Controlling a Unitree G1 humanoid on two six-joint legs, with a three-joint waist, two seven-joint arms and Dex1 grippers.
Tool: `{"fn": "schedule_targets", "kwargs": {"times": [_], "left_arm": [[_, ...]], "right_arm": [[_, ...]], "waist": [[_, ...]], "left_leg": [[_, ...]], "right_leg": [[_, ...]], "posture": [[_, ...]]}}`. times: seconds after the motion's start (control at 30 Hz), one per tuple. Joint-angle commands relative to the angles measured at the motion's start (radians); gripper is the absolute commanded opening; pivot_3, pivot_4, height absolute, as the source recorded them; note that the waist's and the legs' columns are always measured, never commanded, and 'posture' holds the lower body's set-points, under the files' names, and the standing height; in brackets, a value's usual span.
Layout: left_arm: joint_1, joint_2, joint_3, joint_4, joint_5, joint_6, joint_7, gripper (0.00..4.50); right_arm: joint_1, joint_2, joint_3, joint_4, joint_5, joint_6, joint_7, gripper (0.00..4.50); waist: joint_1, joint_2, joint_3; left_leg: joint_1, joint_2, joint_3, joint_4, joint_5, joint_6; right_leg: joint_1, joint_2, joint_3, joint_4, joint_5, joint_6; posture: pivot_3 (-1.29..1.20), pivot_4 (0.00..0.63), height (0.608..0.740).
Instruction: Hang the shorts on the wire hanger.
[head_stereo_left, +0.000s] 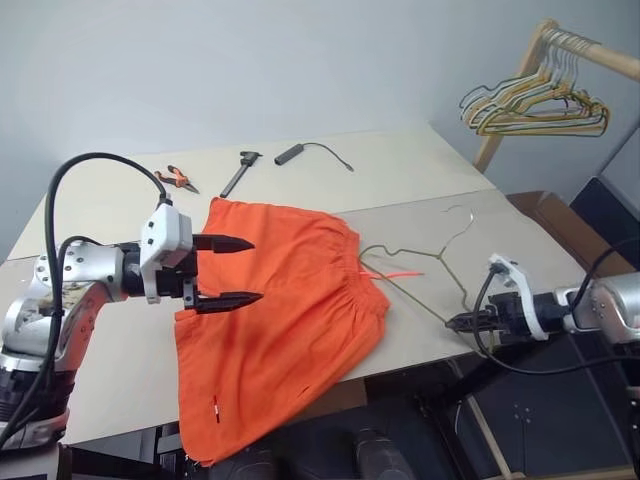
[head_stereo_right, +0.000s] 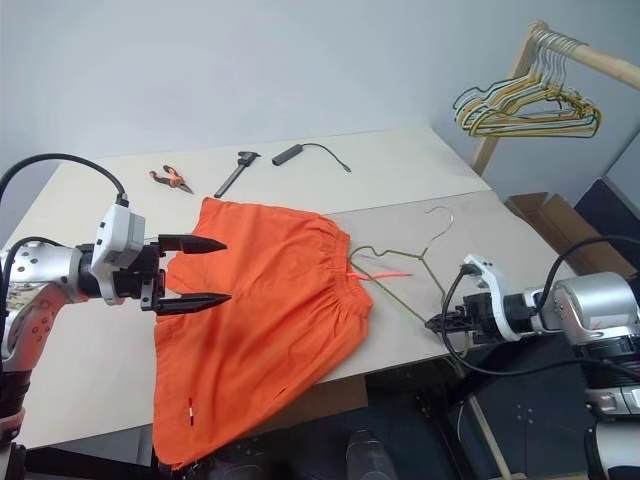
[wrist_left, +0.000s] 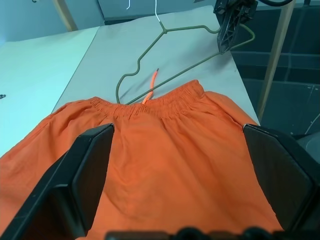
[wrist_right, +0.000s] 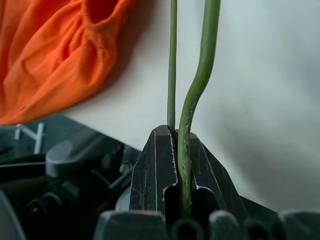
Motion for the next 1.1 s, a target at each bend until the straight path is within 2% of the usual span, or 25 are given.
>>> {"fn": "schedule_targets", "kwargs": {"times": [0.03, 0.3, 0.63, 0.87, 0.97, 1.1], "left_arm": [[0.005, 0.016, 0.034, -0.042, -0.024, 0.008, 0.009, 4.48], [0.039, 0.029, 0.058, -0.068, -0.033, 0.013, 0.019, 4.48], [0.047, 0.037, 0.066, -0.075, -0.03, 0.013, 0.023, 4.48], [0.046, 0.037, 0.058, -0.068, -0.019, 0.0, 0.021, 4.48], [0.035, 0.036, 0.053, -0.063, -0.015, -0.005, 0.019, 4.48], [0.031, 0.038, 0.058, -0.059, -0.013, -0.006, 0.017, 4.48]], "right_arm": [[-0.028, -0.019, -0.003, -0.008, 0.019, -0.021, 0.04, 0.0], [-0.047, -0.044, -0.02, 0.006, 0.046, -0.015, 0.096, 0.0], [0.02, -0.113, 0.074, -0.094, 0.046, -0.044, 0.174, 0.0], [-0.016, -0.072, 0.063, -0.038, 0.033, -0.075, 0.153, 0.0], [-0.06, -0.04, 0.087, 0.027, -0.022, -0.098, 0.107, 0.0], [-0.091, -0.049, 0.083, 0.062, -0.036, -0.109, 0.12, 0.0]], "waist": [[0.005, 0.0, 0.0], [0.024, 0.0, 0.0], [0.053, 0.0, 0.0], [0.066, 0.0, 0.0], [0.066, 0.0, 0.0], [0.074, 0.0, 0.0]], "left_leg": [[0.0, 0.0, 0.0, 0.0, 0.0, 0.0], [0.0, 0.0, 0.0, 0.0, 0.0, 0.0], [0.001, 0.0, 0.002, 0.0, 0.0, 0.0], [0.001, 0.0, 0.003, 0.0, 0.0, 0.0], [0.001, 0.0, 0.003, 0.0, 0.0, 0.0], [0.0, -0.001, 0.003, 0.0, 0.0, 0.0]], "right_leg": [[0.0, 0.0, 0.0, 0.0, 0.0, 0.0], [0.0, 0.0, 0.0, 0.0, 0.0, 0.0], [0.0, 0.0, 0.0, -0.001, 0.0, 0.0], [0.0, 0.001, 0.0, -0.001, 0.0, 0.0], [0.0, 0.001, 0.0, -0.001, 0.0, 0.0], [0.0, 0.0, 0.0, -0.001, 0.0, 0.0]], "posture": [[-0.09, 0.026, 0.74], [-0.07, 0.029, 0.74], [-0.06, 0.026, 0.74], [-0.06, 0.023, 0.74], [-0.06, 0.021, 0.74], [-0.05, 0.017, 0.74]]}}
